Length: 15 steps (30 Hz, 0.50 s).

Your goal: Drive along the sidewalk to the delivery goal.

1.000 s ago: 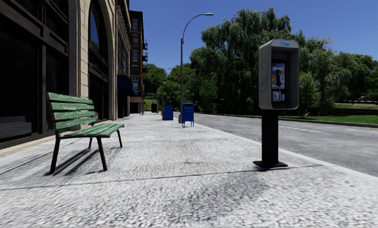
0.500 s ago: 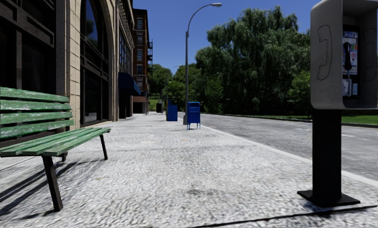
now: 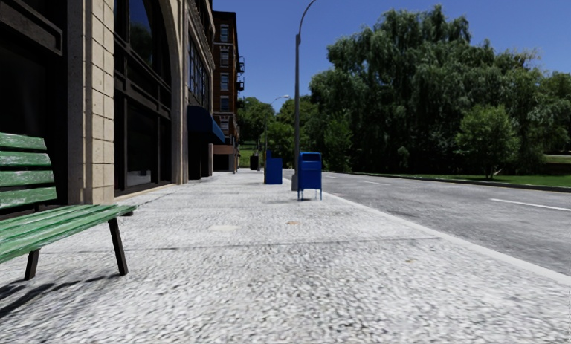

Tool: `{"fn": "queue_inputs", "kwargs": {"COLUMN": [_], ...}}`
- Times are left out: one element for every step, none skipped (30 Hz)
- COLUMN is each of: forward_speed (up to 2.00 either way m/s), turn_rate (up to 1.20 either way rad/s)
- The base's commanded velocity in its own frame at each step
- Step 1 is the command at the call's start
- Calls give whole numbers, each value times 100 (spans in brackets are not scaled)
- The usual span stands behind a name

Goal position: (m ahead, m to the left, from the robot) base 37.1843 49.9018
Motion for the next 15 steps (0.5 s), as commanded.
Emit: {"fn": "queue_inputs", "kwargs": {"forward_speed": [200, 200, 200, 200, 200, 200, 200, 200, 200, 200, 200, 200, 200, 200, 200], "turn_rate": [25, 25, 25, 25, 25, 25, 25, 25, 25, 25, 25, 25, 25, 25, 25]}}
